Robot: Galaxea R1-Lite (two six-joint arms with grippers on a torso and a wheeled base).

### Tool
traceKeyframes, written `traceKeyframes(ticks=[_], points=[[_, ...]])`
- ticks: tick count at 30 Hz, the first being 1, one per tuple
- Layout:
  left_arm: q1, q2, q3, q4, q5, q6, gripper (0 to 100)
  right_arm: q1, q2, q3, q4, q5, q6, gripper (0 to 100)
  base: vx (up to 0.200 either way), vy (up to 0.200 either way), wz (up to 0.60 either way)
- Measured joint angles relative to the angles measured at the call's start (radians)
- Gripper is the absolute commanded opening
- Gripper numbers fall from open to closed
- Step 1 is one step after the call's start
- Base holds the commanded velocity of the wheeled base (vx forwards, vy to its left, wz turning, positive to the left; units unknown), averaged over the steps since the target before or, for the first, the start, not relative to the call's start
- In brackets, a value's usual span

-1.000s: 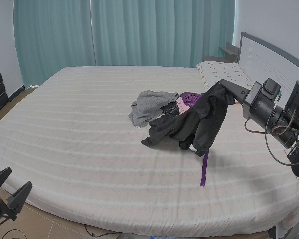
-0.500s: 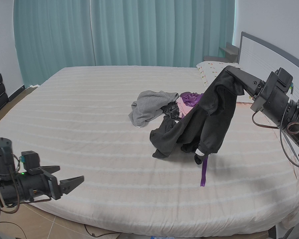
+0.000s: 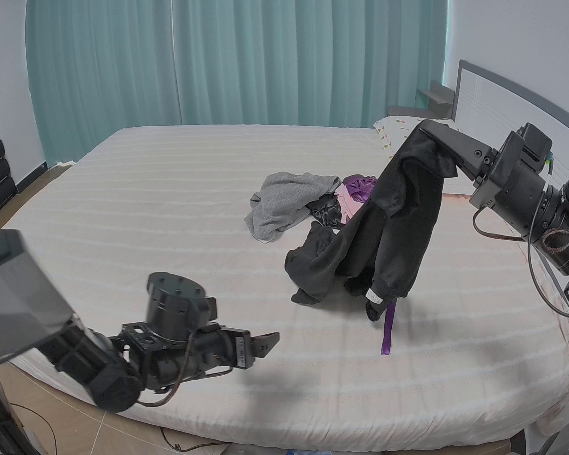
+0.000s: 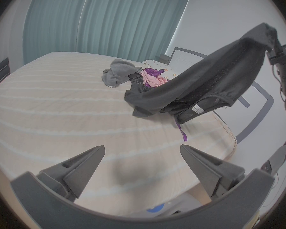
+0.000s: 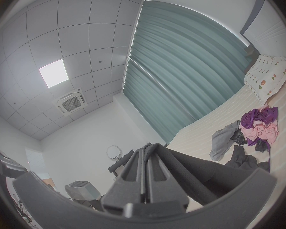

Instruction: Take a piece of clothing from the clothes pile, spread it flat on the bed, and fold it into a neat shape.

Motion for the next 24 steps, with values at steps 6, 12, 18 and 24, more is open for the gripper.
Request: traceKeyframes(ticks=[6,12,18,24], points=[[-0.047,0.179,-0.146,-0.039,0.035,-0.027,100,0.004,0.013,-0.010,-0.001,0.003,0.002,0,0.000,0.000,0.00],[-0.057,0.307,-0.291,-0.047,0.047,-0.031,100,0.007,0.020,-0.014,-0.002,0.004,0.003,0,0.000,0.000,0.00],[-0.054,0.401,-0.418,-0.047,0.048,-0.039,100,0.015,0.023,-0.022,-0.002,0.003,0.004,0,0.000,0.000,0.00],[-0.044,0.480,-0.576,-0.041,0.050,-0.047,100,0.031,0.023,-0.024,-0.002,-0.003,0.005,0,0.000,0.000,0.00]])
